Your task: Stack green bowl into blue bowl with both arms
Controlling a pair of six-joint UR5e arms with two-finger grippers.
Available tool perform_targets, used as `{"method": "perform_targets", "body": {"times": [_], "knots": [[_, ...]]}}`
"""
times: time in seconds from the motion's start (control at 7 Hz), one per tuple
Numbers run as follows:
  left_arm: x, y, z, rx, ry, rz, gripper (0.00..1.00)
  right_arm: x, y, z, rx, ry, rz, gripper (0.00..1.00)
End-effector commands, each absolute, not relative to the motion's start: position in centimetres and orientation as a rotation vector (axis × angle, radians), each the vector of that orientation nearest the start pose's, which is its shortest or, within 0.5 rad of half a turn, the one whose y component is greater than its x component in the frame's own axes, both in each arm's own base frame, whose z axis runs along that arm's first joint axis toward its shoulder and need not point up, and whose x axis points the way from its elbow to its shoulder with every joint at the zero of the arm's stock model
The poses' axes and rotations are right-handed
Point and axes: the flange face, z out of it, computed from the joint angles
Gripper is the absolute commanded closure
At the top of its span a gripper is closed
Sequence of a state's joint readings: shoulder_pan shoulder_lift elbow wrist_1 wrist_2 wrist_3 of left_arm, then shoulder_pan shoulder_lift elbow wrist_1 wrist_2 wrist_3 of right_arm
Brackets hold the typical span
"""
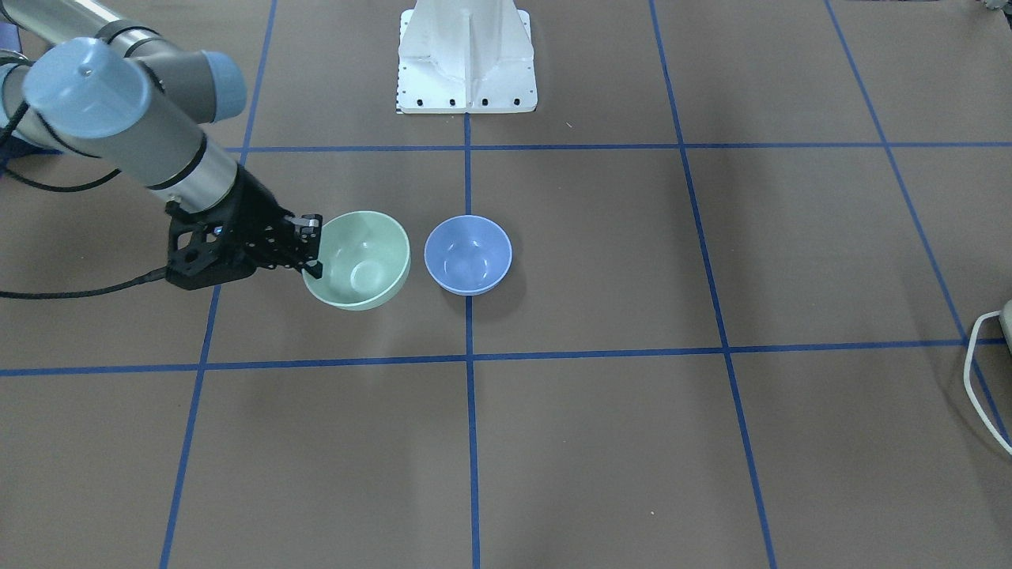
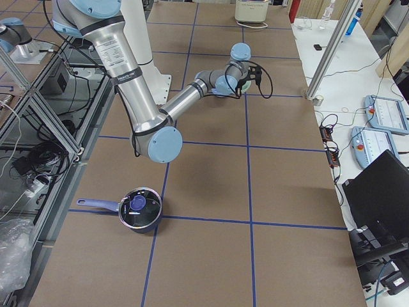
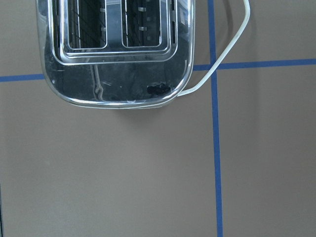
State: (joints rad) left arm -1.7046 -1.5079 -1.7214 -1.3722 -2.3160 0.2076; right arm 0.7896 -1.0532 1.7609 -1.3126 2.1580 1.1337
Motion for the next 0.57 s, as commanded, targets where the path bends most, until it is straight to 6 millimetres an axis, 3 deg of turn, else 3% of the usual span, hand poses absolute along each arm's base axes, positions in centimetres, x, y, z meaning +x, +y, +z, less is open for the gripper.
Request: {"method": "perform_targets", "body": {"times": [0.0,0.14,0.43], "knots": [[-12.5,-44.1,63.8,0.022,0.752,0.027,0.02,-47.1,-45.2,18.9,0.104,-1.026,0.087,1.0],[-12.5,-44.1,63.9,0.02,0.752,0.025,0.02,-49.7,-43.7,18.6,0.099,-1.016,0.085,1.0],[-12.5,-44.1,63.9,0.02,0.753,0.024,0.02,-53.8,-43.8,19.4,0.108,-0.963,0.097,1.0]]}}
